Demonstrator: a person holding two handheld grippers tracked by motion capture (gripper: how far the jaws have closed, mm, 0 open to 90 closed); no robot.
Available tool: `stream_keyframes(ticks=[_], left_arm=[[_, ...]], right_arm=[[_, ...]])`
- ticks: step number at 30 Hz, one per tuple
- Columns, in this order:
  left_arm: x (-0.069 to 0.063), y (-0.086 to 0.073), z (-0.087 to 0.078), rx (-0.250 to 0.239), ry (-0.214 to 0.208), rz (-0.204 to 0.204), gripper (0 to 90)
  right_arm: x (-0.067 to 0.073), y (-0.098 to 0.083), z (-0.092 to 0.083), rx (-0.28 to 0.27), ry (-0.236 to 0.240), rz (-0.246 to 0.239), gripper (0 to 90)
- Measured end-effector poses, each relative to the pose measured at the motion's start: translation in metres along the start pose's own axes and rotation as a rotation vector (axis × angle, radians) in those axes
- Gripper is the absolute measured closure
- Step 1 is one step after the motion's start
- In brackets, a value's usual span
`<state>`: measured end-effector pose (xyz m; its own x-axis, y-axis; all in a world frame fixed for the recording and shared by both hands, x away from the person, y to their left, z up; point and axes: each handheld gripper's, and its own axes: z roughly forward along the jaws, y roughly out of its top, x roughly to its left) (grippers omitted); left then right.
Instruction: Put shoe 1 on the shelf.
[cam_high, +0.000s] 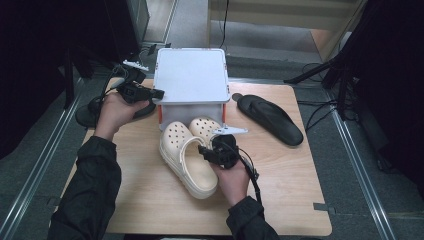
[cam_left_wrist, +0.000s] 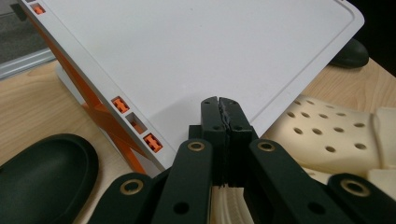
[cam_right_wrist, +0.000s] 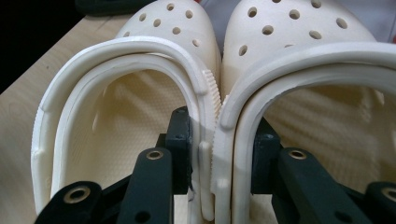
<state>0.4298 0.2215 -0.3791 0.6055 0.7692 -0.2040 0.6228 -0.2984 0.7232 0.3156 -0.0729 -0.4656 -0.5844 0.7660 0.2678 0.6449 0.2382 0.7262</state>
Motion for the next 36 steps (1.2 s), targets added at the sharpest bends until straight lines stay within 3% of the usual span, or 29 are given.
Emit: stream_keyframes(ticks=[7, 18, 22, 28, 32, 36], left_arm=[[0.0, 0.0, 0.0, 0.0, -0.003, -0.001, 90.0], [0.001, -0.001, 0.0, -0.004, -0.007, -0.004, 90.0], [0.001, -0.001, 0.0, -0.007, -0.007, -0.002, 90.0], [0.0, -0.001, 0.0, -0.009, -0.004, 0.0, 90.0], [0.001, -0.001, 0.0, -0.009, -0.005, 0.001, 90.0], [0.001, -0.001, 0.0, -0.005, -0.01, 0.001, 90.0]], right_arm=[[-0.012, 0.03, 0.029, 0.014, -0.009, -0.005, 68.7], [-0.028, 0.057, 0.062, 0.013, -0.075, 0.029, 68.5], [-0.031, 0.061, 0.068, 0.01, -0.081, 0.036, 68.6], [-0.026, 0.066, 0.076, 0.0, -0.135, 0.008, 68.5], [-0.03, 0.071, 0.079, -0.006, -0.134, 0.047, 68.5], [-0.027, 0.073, 0.084, -0.009, -0.154, 0.046, 68.4]])
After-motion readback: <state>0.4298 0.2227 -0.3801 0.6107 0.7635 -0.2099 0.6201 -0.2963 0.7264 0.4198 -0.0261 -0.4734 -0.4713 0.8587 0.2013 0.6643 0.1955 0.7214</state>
